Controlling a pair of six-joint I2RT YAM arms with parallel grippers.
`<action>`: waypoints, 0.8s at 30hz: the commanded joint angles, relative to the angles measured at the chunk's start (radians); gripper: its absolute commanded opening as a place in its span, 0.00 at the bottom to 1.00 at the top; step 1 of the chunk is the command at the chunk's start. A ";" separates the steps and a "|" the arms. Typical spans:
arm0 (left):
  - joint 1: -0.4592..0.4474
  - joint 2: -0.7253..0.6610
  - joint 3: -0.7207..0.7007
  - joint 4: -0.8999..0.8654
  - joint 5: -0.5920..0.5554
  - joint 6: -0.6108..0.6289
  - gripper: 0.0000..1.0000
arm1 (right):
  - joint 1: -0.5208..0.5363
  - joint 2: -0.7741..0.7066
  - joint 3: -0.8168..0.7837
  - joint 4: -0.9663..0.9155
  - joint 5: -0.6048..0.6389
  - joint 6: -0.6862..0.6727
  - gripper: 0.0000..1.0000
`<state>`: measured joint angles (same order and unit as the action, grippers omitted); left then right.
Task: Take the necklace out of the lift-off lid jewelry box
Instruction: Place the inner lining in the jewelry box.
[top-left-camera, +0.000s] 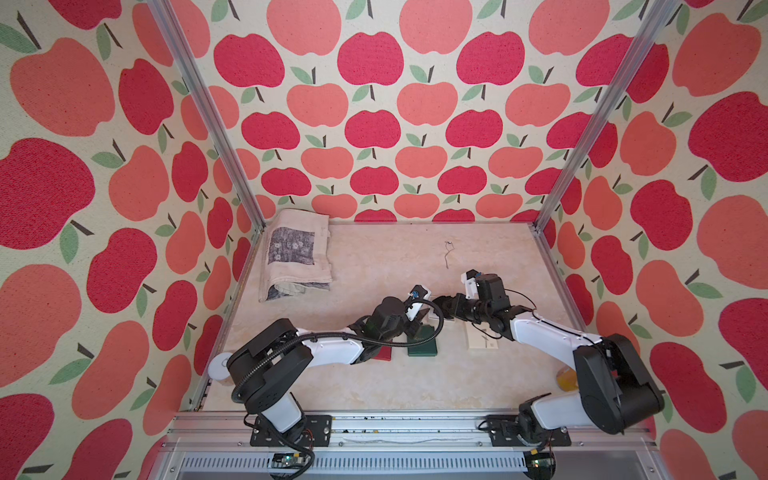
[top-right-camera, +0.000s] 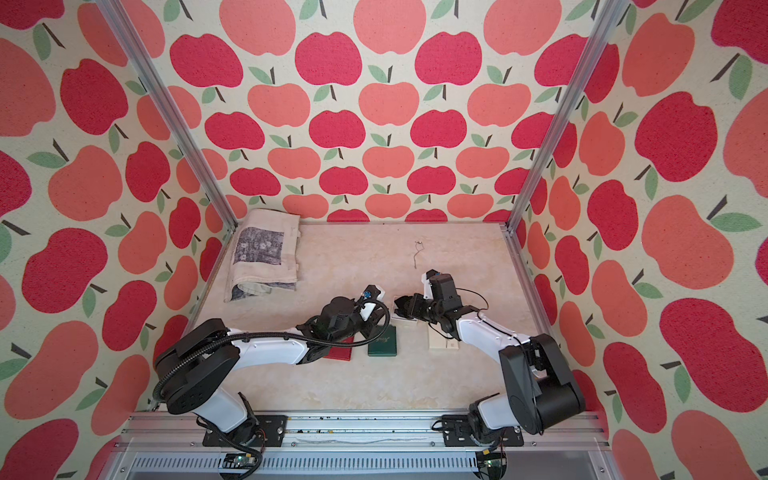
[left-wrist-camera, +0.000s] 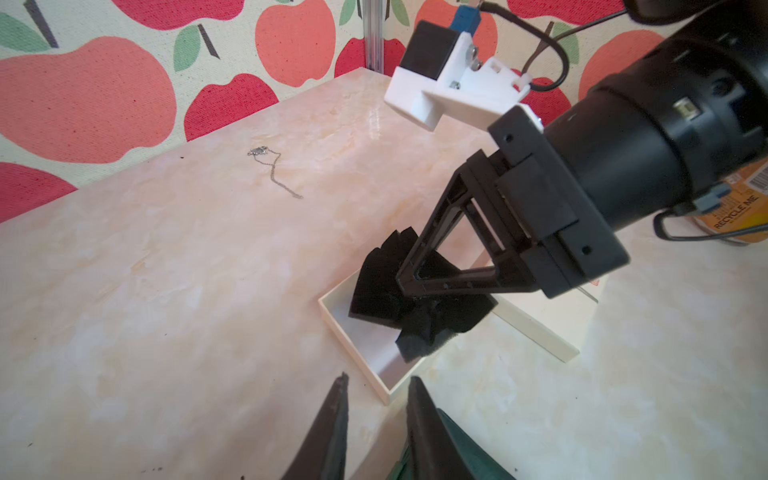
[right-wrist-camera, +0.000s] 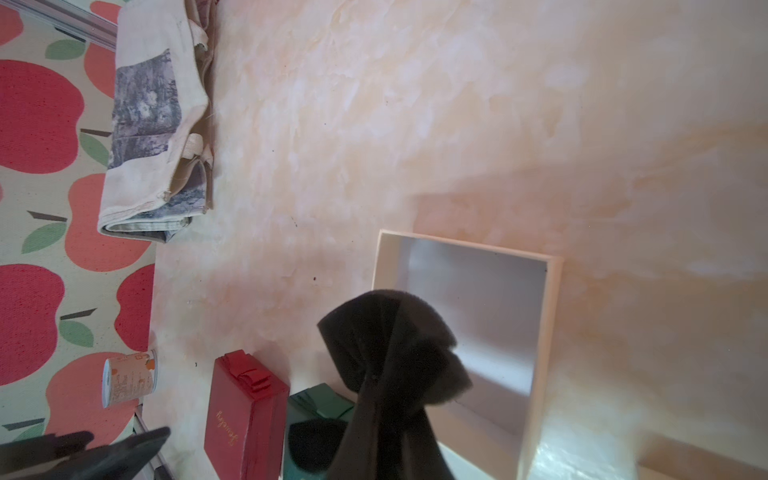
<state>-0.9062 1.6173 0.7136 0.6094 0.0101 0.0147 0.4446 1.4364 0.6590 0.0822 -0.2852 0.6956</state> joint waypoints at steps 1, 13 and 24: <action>0.015 0.011 0.043 -0.064 -0.038 -0.024 0.23 | -0.004 0.030 0.039 0.022 0.024 -0.004 0.10; 0.056 0.075 0.133 -0.200 -0.041 -0.073 0.11 | 0.001 0.125 0.082 0.018 0.046 0.002 0.09; 0.058 0.079 0.133 -0.209 -0.037 -0.075 0.09 | 0.008 0.192 0.106 0.018 0.064 -0.008 0.08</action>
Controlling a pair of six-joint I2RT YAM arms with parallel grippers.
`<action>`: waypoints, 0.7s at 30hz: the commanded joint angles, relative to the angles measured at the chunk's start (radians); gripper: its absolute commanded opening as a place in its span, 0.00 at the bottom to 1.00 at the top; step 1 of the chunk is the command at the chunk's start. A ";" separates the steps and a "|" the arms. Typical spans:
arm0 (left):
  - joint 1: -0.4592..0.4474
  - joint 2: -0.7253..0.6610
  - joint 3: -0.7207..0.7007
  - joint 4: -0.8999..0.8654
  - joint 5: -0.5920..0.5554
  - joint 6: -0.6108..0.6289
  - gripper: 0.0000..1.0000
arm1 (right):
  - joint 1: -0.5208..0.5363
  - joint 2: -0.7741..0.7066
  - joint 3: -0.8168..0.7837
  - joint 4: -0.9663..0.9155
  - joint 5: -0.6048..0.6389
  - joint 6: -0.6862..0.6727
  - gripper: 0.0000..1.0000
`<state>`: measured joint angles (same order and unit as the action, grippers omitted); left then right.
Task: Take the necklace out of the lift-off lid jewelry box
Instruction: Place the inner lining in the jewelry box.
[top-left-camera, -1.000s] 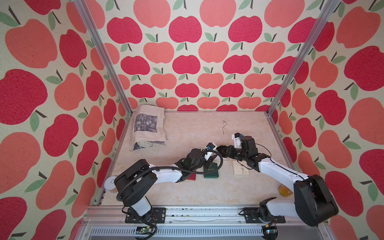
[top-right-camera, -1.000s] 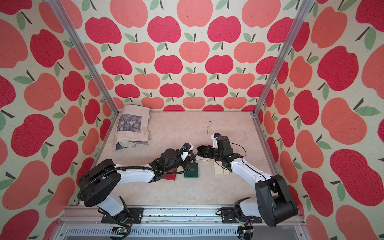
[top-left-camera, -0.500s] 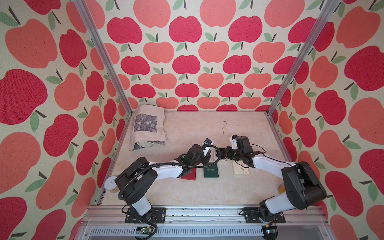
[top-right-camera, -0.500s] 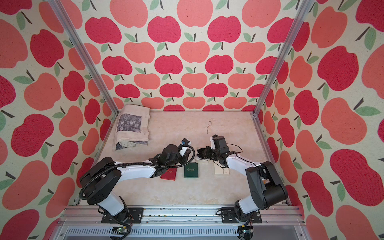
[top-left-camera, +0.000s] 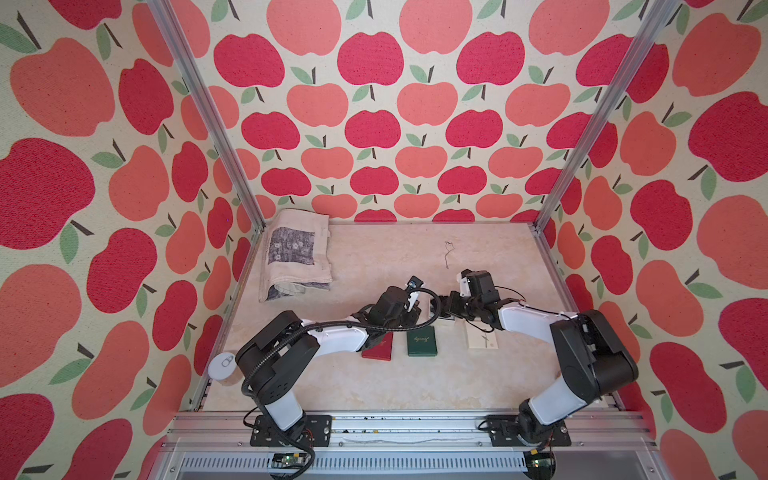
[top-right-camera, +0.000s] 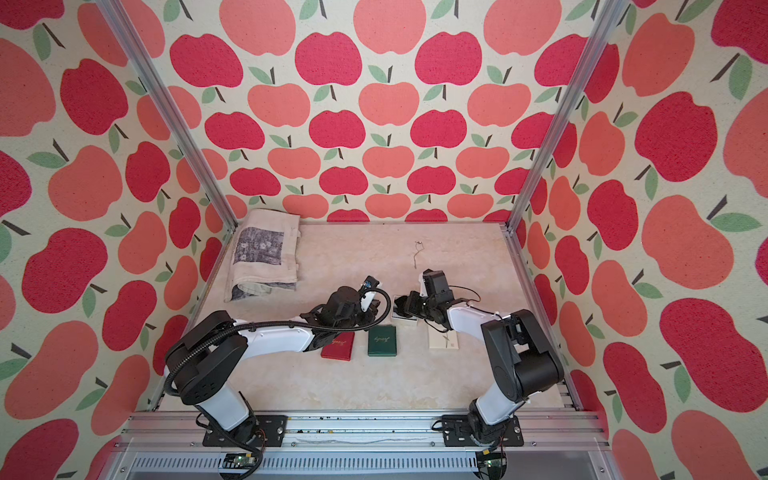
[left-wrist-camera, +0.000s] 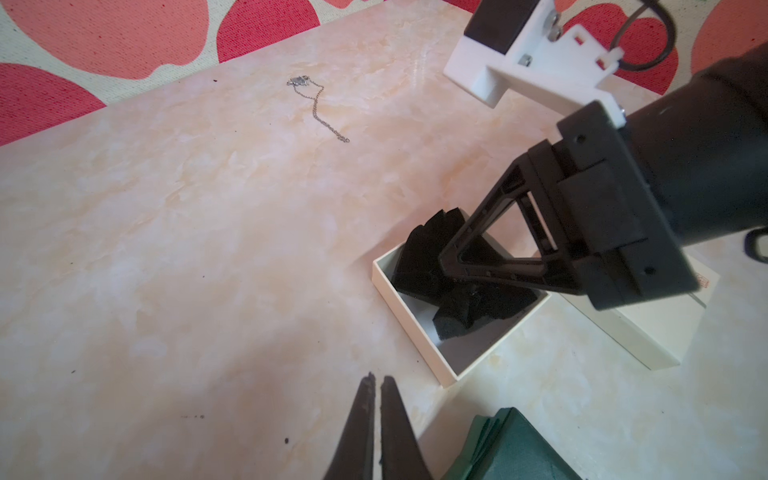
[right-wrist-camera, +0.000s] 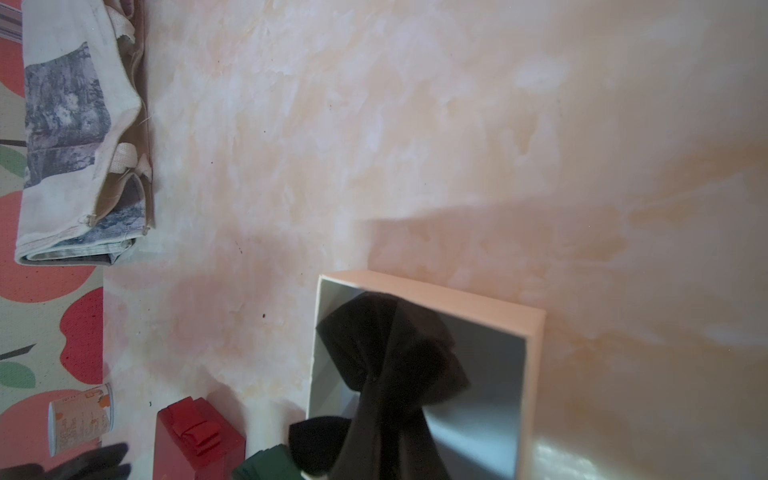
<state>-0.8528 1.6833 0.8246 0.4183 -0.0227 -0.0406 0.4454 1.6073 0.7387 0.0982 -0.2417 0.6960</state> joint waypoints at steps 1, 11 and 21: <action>0.004 0.015 0.021 -0.020 -0.002 -0.019 0.09 | 0.007 0.028 0.031 -0.001 0.021 -0.012 0.08; 0.003 0.036 0.033 -0.015 0.045 -0.031 0.08 | 0.059 0.085 0.114 -0.124 0.094 -0.161 0.08; 0.001 0.078 0.054 0.017 0.110 -0.048 0.08 | 0.062 0.102 0.202 -0.342 0.092 -0.382 0.09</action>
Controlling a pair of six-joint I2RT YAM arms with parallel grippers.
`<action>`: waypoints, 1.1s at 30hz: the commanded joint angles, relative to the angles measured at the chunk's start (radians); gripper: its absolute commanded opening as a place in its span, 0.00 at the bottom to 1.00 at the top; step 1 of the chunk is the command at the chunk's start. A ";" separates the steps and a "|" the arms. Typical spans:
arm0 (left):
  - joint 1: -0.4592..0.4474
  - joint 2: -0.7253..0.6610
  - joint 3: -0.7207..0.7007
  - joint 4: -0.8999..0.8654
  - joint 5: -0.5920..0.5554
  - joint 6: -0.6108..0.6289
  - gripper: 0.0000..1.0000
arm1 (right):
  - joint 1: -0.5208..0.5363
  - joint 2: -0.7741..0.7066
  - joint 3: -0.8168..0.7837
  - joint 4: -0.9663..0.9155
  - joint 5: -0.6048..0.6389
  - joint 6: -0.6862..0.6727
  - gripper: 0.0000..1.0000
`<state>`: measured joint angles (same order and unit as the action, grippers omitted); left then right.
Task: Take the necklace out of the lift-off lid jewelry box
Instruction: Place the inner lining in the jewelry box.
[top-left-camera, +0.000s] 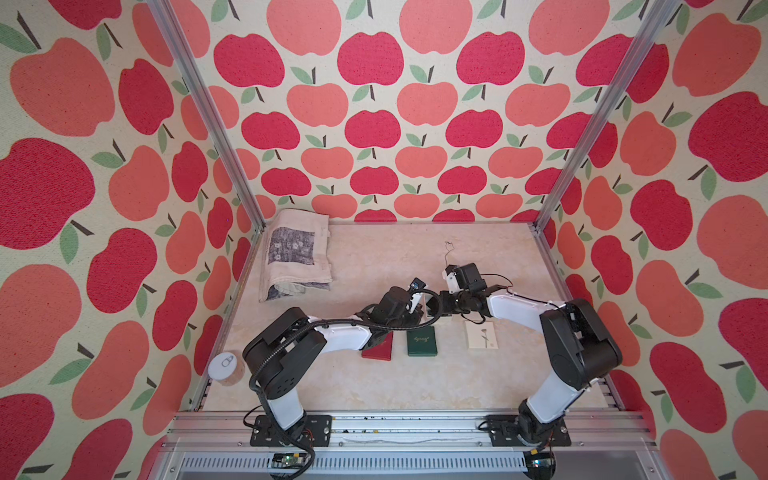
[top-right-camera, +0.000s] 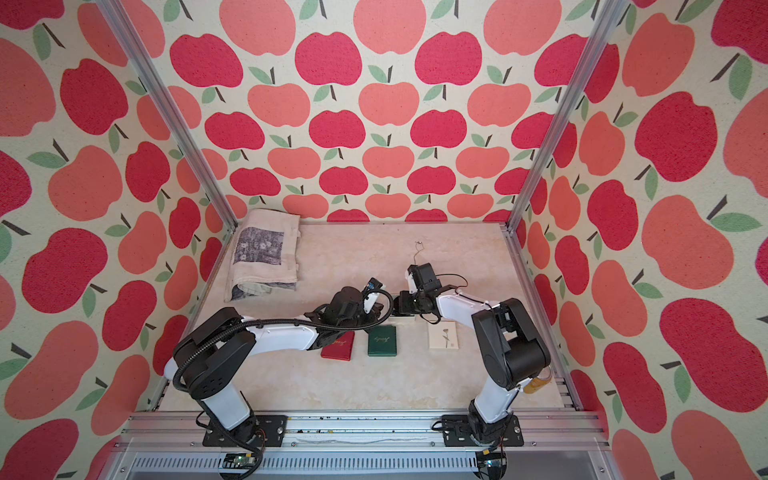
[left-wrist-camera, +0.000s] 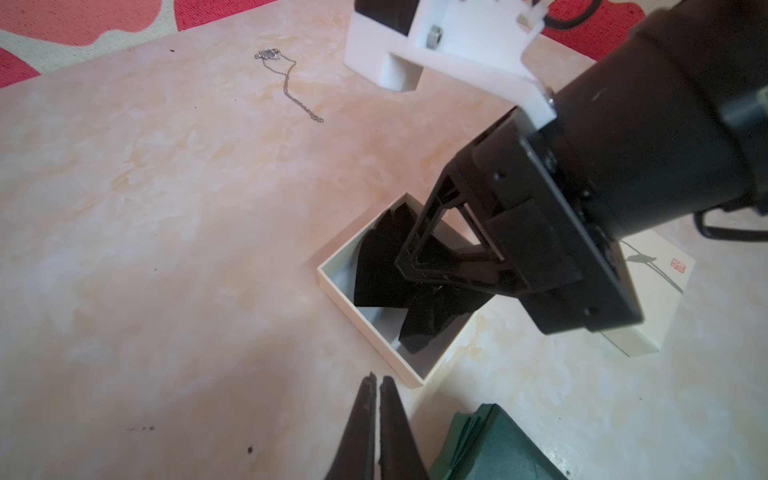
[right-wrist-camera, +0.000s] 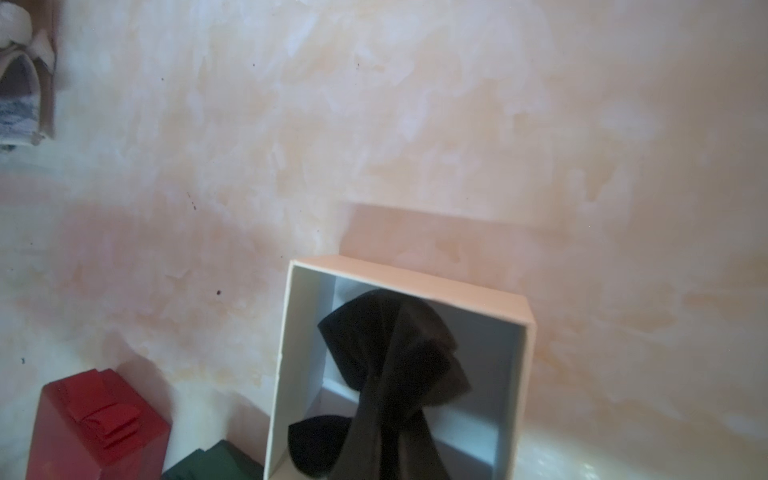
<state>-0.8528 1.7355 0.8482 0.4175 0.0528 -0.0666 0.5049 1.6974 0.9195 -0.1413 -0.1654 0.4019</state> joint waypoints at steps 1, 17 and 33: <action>0.001 0.037 0.034 0.025 0.039 -0.024 0.08 | 0.002 0.010 0.019 -0.102 0.018 -0.090 0.09; 0.005 0.194 0.179 0.044 0.084 -0.094 0.00 | 0.002 0.052 -0.055 0.087 -0.034 0.145 0.12; 0.001 0.255 0.222 -0.054 0.076 -0.146 0.00 | 0.000 -0.006 -0.107 0.173 -0.029 0.204 0.19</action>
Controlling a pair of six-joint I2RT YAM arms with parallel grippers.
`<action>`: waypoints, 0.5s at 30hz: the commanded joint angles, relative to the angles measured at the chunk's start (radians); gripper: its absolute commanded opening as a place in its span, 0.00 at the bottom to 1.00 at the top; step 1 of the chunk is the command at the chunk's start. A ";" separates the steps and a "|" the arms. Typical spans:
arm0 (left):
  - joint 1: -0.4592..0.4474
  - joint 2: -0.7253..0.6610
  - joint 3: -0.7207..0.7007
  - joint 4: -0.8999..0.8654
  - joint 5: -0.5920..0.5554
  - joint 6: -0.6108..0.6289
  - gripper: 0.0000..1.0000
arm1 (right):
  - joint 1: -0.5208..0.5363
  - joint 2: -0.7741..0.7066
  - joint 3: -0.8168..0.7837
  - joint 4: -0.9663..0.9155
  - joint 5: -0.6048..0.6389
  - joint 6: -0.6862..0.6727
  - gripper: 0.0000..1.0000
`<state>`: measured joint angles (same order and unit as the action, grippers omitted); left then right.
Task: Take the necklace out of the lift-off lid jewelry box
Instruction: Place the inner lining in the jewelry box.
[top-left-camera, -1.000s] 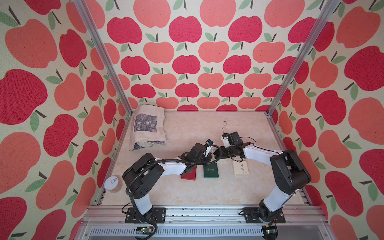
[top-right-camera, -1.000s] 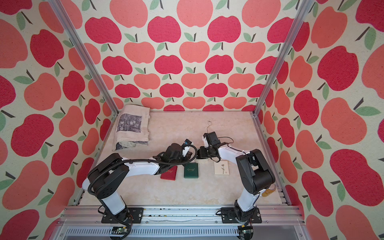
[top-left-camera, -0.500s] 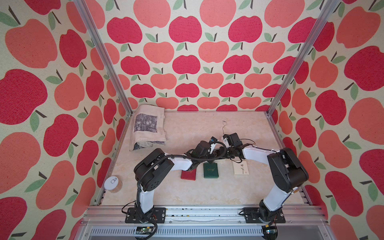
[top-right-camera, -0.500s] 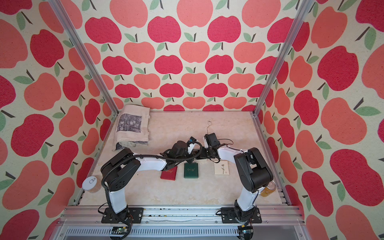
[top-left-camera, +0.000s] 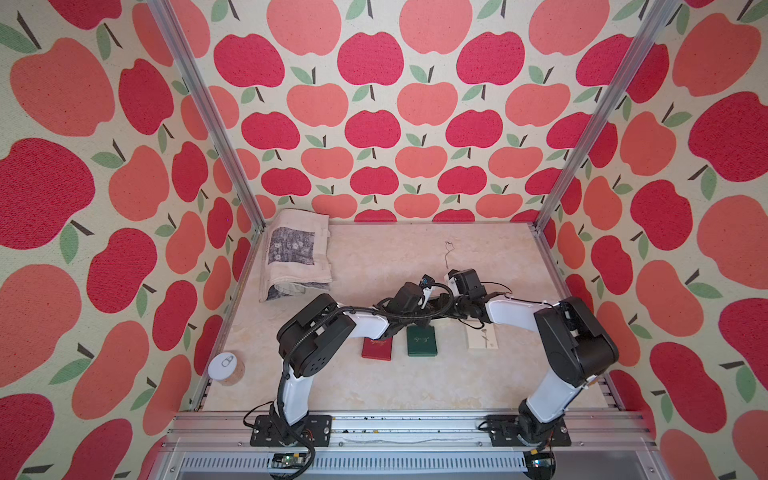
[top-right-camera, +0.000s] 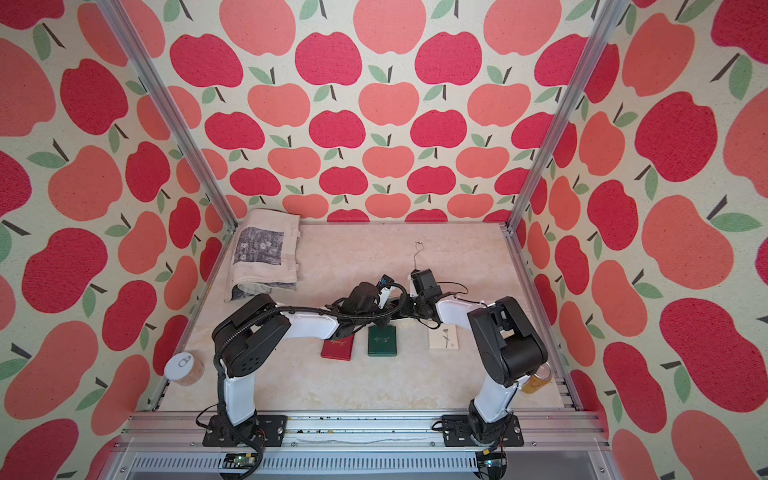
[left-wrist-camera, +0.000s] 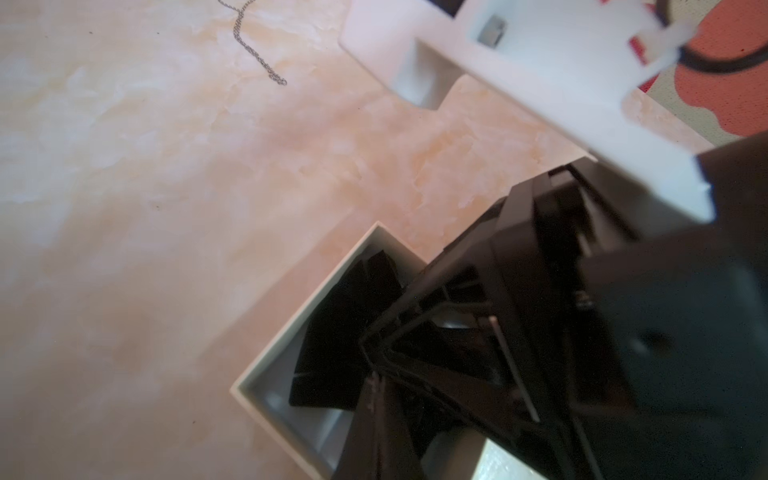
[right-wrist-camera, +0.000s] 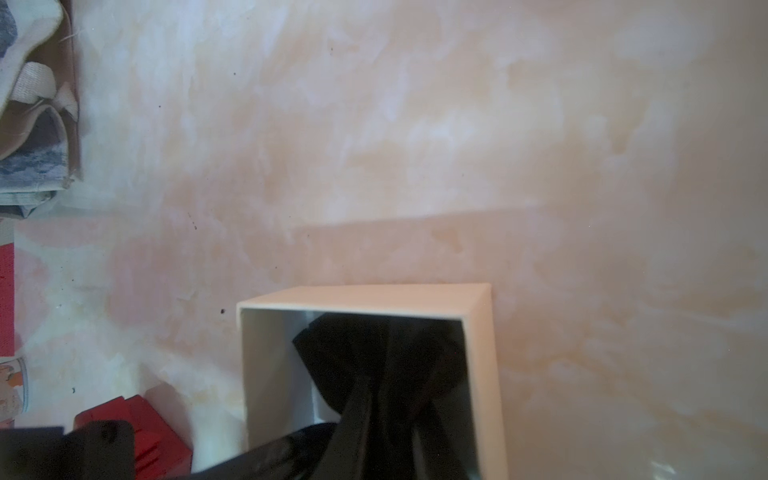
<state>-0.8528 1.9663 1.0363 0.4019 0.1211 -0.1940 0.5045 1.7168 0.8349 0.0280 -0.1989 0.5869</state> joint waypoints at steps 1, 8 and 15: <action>0.001 0.026 0.034 -0.039 0.009 -0.021 0.00 | 0.000 -0.032 -0.023 0.003 0.004 0.019 0.20; 0.001 0.036 0.038 -0.050 0.006 -0.033 0.00 | 0.000 -0.086 -0.027 -0.023 0.024 0.009 0.28; 0.000 0.040 0.036 -0.049 0.008 -0.038 0.00 | 0.000 -0.130 -0.031 -0.048 0.052 0.002 0.41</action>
<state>-0.8532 1.9789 1.0542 0.3767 0.1211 -0.2195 0.5030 1.6207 0.8181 0.0124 -0.1719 0.5957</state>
